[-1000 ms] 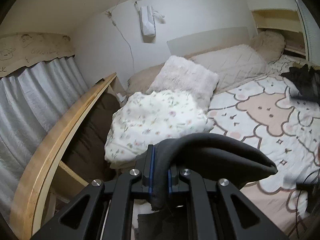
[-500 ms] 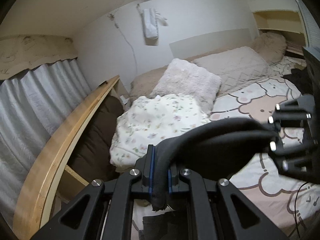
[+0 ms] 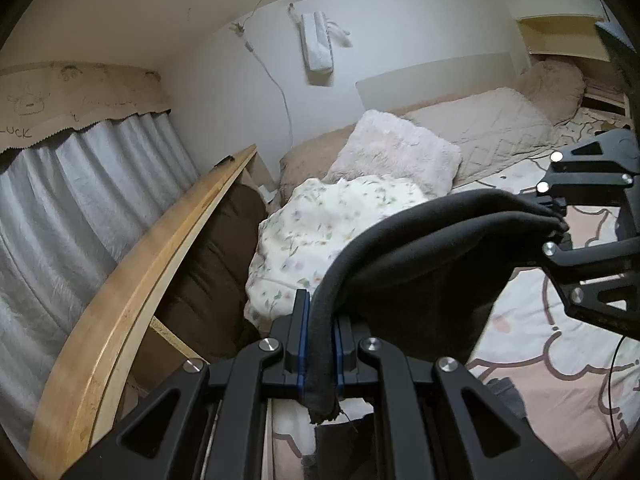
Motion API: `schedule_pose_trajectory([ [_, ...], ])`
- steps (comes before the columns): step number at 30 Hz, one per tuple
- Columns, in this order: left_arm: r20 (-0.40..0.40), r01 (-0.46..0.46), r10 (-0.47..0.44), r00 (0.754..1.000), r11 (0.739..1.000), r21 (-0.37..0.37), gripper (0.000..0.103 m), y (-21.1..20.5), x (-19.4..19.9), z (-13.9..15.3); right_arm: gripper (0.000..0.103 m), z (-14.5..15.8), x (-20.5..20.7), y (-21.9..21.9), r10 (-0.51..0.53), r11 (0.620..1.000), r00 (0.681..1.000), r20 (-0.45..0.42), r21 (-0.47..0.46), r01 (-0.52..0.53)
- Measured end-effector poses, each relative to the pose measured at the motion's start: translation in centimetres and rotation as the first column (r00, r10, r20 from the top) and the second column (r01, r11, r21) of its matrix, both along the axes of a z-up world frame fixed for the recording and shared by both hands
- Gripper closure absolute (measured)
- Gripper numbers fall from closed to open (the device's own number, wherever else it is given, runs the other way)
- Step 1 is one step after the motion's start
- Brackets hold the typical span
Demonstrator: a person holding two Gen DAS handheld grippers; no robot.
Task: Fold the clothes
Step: 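Lift the folded grey shirt with both tools and carry it toward the headboard shelf, then lower the folded shirt onto the clothes pile and open both tools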
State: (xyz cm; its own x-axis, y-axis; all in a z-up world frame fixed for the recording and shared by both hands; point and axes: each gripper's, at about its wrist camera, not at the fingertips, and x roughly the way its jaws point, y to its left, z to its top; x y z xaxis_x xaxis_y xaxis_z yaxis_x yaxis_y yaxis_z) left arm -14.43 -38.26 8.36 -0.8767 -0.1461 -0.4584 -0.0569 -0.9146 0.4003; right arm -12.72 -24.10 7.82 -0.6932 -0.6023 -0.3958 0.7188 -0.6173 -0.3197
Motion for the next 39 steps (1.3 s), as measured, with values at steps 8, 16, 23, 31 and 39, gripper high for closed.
schedule_pose_trajectory([
  [8, -0.022, 0.096, -0.099, 0.995, 0.988, -0.12, 0.092, 1.2, 3.8, -1.7, 0.09, -0.7, 1.8, -0.1, 0.005, 0.999, 0.997, -0.073, 0.048, -0.002],
  [16, 0.118, 0.164, -0.133, 0.984, 0.936, -0.313, 0.092, 2.7, 13.9, -9.9, 0.09, -9.3, 12.0, 1.1, 0.177, 0.971, 0.982, -0.07, 0.173, -0.163],
  [23, 0.192, 0.144, -0.08, 0.978, 0.929, -0.341, 0.092, 1.7, 17.7, -13.9, 0.09, -15.2, 18.7, -0.4, 0.29, 0.928, 0.954, -0.081, 0.267, -0.259],
  [31, 0.279, 0.193, -0.055, 0.959, 0.846, -0.496, 0.079, 0.5, 18.9, -19.6, 0.09, -18.5, 19.7, -1.6, 0.341, 0.886, 0.94, -0.018, 0.34, -0.314],
  [39, 0.32, 0.059, 0.04, 0.946, 0.954, -0.295, 0.029, -2.8, 17.9, -16.3, 0.084, -18.7, 19.8, -0.8, 0.341, 0.892, 0.934, 0.104, 0.277, -0.357],
])
